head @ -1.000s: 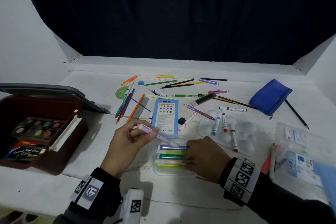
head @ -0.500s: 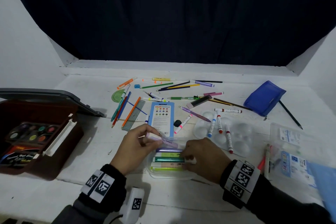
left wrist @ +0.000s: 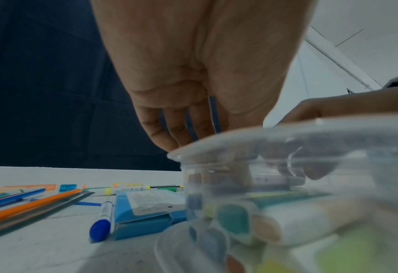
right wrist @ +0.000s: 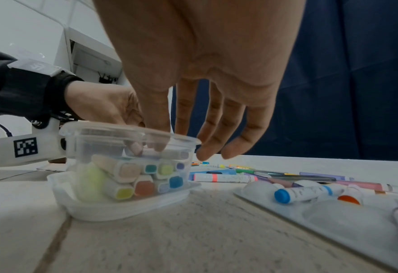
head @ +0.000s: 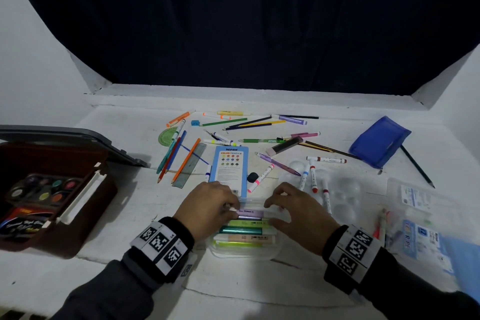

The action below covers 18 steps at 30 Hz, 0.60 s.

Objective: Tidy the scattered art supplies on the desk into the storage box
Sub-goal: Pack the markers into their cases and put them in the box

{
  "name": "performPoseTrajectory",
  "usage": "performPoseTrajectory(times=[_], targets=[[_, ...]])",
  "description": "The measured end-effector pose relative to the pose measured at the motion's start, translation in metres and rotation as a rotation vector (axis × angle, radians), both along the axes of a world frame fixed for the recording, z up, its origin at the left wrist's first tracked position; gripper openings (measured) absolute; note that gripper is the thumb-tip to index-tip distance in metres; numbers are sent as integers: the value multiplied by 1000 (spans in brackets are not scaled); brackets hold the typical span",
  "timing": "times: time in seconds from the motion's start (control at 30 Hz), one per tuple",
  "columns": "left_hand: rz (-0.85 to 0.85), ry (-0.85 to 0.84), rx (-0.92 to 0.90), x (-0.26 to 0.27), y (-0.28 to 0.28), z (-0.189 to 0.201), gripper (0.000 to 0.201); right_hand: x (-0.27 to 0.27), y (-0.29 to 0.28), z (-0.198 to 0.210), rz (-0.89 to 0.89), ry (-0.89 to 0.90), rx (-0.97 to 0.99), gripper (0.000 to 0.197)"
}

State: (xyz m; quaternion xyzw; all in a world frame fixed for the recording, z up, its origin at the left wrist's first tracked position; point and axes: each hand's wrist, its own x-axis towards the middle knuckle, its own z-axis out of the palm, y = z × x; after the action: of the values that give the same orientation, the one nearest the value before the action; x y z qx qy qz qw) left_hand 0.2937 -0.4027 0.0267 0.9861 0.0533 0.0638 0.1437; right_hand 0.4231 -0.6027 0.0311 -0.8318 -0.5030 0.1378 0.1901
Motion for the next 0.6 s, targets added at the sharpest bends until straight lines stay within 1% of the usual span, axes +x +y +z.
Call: performPoseTrajectory(times=[0.13,0.33,0.47,0.53,0.6], targets=[[-7,16,-18,2,3,1,21,6,5,0,3,-5,-4,27],[-20,9,-63,0,5,-2,19,13,12,3,23,-7,-12,27],[-42,21,-98,2,8,0,24,21,18,8,45,21,-33,26],[-55,22,-132,3,11,4,25,27,23,11,51,46,-10,23],[-43,-18,-214,4,18,9,24,35,31,15,53,63,35,19]])
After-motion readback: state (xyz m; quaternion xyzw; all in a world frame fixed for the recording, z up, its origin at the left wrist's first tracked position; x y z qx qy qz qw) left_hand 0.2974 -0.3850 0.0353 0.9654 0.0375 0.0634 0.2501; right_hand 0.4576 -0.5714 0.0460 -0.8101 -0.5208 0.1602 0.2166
